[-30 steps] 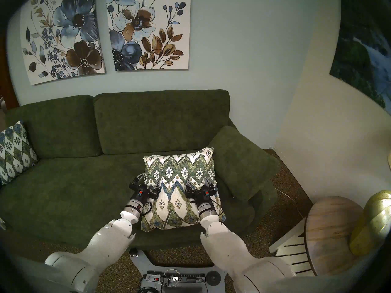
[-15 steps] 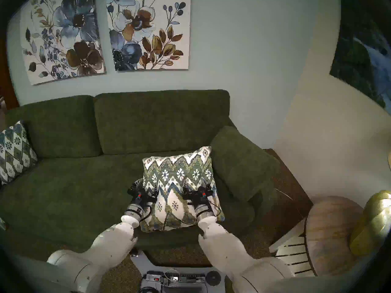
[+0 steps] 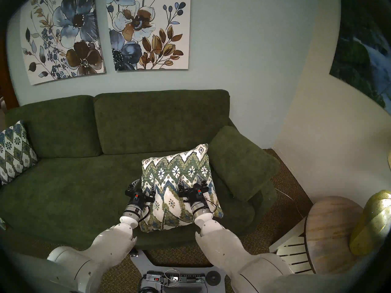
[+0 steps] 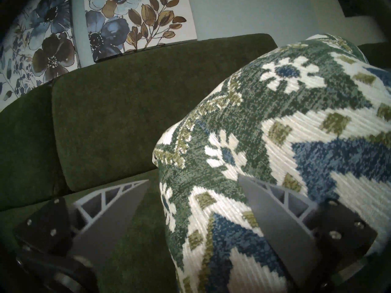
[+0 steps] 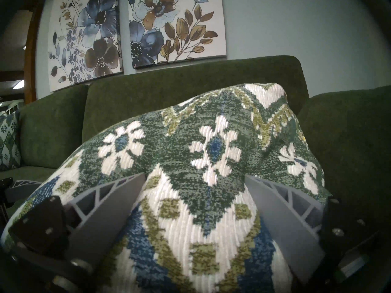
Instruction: Fluff a cushion
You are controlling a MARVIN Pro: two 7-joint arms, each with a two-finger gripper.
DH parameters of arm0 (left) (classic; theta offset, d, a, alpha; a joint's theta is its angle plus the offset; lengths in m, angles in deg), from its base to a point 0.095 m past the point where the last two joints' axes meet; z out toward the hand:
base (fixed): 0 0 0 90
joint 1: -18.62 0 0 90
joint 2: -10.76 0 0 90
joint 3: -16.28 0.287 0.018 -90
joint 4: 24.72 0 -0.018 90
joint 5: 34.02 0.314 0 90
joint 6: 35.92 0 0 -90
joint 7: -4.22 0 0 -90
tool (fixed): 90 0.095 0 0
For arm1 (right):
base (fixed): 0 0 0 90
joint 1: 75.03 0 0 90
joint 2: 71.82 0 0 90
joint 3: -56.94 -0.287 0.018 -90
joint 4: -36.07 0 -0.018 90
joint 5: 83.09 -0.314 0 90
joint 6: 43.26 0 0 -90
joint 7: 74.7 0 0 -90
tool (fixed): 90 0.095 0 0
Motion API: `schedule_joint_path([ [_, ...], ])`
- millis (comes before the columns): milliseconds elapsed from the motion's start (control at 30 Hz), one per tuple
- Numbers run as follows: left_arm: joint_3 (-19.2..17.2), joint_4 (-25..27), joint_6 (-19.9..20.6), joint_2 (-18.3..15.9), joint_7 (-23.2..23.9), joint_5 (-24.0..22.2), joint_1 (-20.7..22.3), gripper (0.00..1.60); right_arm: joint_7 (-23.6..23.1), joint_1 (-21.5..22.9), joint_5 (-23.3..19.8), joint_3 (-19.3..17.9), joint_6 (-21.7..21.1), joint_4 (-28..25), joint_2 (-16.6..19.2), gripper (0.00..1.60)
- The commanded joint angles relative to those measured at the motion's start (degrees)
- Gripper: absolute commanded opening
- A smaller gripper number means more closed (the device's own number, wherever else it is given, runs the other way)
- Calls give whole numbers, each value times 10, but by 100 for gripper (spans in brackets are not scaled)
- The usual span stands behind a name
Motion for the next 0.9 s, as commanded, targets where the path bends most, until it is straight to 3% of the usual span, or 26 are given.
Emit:
schedule_joint_path([
  [0,3,54,-56,-2,0,3,11,160,-8,47,14,12,35,-63,-33,160],
  [100,0,72,-72,-10,-4,1,13,160,-6,61,13,10,50,-94,-34,160],
  [433,-2,138,-72,-29,-4,3,3,160,-14,77,21,16,77,-165,-39,160],
  [867,-32,222,-72,-75,-22,2,-23,160,-7,86,22,-28,95,-237,6,160],
])
